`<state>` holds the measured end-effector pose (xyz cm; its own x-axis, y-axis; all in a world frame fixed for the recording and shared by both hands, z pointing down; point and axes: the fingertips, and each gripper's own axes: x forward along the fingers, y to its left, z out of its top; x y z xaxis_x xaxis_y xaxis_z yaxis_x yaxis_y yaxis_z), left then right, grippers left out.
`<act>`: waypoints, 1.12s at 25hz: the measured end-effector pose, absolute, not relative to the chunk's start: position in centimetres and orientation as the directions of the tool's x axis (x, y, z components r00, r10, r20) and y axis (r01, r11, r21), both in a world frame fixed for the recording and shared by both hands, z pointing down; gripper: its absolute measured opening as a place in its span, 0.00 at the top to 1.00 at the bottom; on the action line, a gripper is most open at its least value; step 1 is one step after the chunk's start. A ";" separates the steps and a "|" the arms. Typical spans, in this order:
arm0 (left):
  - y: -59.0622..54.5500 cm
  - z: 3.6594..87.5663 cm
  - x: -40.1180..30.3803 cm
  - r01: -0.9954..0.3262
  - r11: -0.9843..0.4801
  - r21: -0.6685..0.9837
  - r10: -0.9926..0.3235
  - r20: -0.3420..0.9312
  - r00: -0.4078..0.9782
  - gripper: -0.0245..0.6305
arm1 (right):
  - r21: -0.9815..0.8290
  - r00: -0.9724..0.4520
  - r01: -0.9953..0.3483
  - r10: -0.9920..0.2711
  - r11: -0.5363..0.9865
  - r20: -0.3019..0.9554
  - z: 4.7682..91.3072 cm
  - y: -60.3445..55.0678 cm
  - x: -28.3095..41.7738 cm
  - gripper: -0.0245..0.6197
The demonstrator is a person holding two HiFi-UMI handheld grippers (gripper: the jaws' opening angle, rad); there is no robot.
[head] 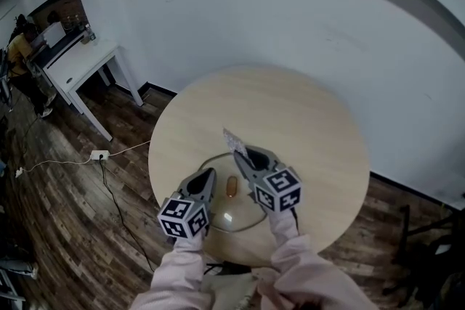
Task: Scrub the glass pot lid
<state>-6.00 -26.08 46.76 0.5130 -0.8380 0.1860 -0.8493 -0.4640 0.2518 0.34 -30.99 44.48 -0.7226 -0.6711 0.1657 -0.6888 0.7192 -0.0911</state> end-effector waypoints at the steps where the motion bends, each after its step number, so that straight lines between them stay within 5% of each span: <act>1: -26.2 47.0 -6.1 -0.847 -0.461 0.263 -0.837 0.188 0.514 0.97 | -0.082 -0.725 -0.685 -0.666 0.724 0.178 44.8 -31.2 0.2 0.85; 28: -28.0 53.0 -5.5 -0.812 -0.408 0.417 -0.767 0.326 0.553 0.97 | 0.133 -0.710 -0.377 -0.378 0.917 0.594 53.3 -34.2 -2.9 0.84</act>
